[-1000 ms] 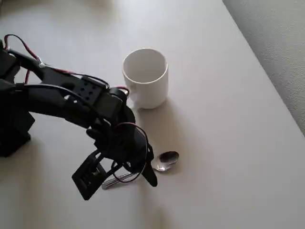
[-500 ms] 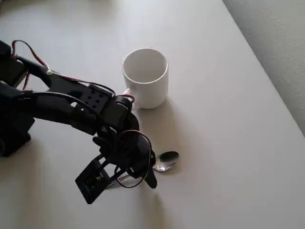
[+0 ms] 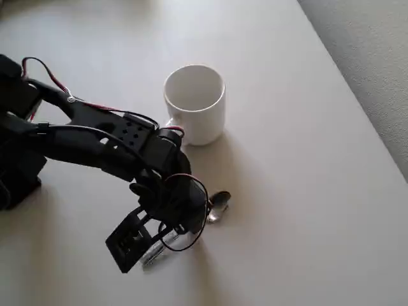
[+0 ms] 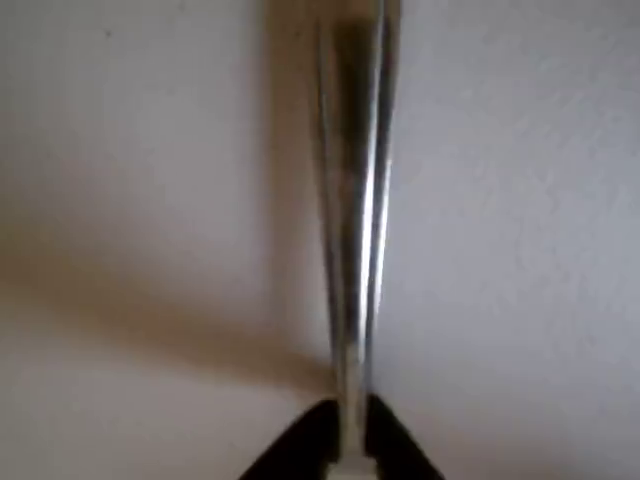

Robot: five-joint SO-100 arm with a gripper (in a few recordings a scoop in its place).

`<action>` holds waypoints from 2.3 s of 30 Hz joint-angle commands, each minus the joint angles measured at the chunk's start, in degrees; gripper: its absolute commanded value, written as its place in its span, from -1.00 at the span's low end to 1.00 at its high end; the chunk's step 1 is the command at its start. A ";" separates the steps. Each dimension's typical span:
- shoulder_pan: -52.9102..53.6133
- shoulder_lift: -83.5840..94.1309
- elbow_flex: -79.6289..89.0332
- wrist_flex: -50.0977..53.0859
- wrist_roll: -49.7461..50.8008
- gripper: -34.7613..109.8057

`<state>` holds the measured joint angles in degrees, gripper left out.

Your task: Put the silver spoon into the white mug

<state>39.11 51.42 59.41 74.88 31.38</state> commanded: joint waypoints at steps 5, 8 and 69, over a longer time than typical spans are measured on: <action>0.97 -4.57 -12.22 7.73 -1.49 -0.54; 1.49 -4.22 -15.56 10.46 -2.29 -0.54; -26.10 16.52 -42.63 31.29 -50.45 -0.54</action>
<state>14.24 61.96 18.46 105.73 -16.00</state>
